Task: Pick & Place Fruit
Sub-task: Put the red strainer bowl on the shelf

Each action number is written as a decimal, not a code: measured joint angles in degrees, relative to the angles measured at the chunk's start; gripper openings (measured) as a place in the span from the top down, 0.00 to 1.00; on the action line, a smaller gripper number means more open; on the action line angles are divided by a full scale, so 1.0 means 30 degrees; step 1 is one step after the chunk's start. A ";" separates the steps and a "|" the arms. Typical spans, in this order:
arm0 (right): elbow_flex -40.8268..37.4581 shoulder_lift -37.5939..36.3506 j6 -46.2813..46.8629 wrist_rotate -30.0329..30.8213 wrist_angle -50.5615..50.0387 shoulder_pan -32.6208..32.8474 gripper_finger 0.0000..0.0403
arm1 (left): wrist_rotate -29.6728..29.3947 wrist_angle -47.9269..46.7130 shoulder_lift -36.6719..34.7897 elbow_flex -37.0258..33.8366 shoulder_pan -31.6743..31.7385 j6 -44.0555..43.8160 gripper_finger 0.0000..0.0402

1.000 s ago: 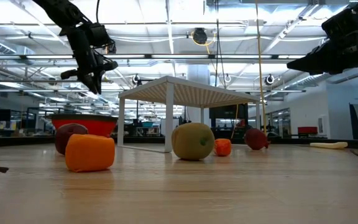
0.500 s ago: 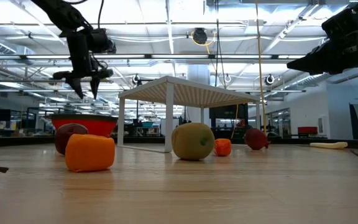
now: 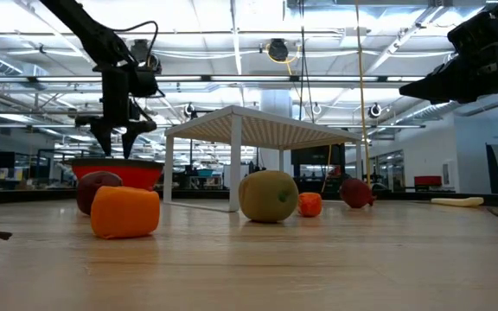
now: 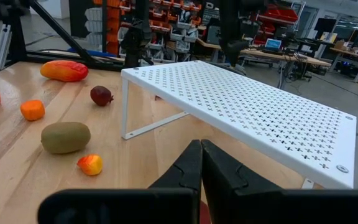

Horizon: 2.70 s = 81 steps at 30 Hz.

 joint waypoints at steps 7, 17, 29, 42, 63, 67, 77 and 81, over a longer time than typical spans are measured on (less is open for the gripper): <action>0.0000 0.0000 0.0000 0.0000 -0.0003 0.0000 1.00 | -0.0105 0.0305 0.1113 0.0000 0.0252 0.0837 0.46; 0.0000 0.0006 -0.0006 0.0000 0.0000 0.0002 1.00 | -0.0033 0.0756 0.1700 0.0000 0.0809 0.1158 0.46; 0.0002 0.0005 -0.0005 0.0000 -0.0005 0.0002 1.00 | -0.0721 0.1290 0.0266 0.0000 0.0601 0.1984 0.46; 0.0004 0.0000 -0.0004 0.0000 -0.0007 0.0004 1.00 | 0.0619 0.1302 0.1971 0.0015 0.1373 0.3879 0.46; 0.0000 0.0002 0.0098 0.0000 -0.0007 0.0000 1.00 | 0.2753 -0.0758 0.1964 0.0029 0.1356 0.4284 0.90; 0.0000 0.0007 0.1247 0.0000 -0.0007 0.0006 1.00 | 0.2983 -0.1046 0.1939 0.0051 0.1334 0.4260 0.94; 0.0000 0.0000 0.3147 0.0000 -0.0007 0.0007 1.00 | 0.3122 -0.1113 0.1513 0.0028 0.1318 0.3820 0.96; 0.0002 0.0007 0.3147 0.0000 -0.0007 0.0001 1.00 | 0.3353 -0.1029 0.0566 -0.0015 0.1279 0.3484 0.97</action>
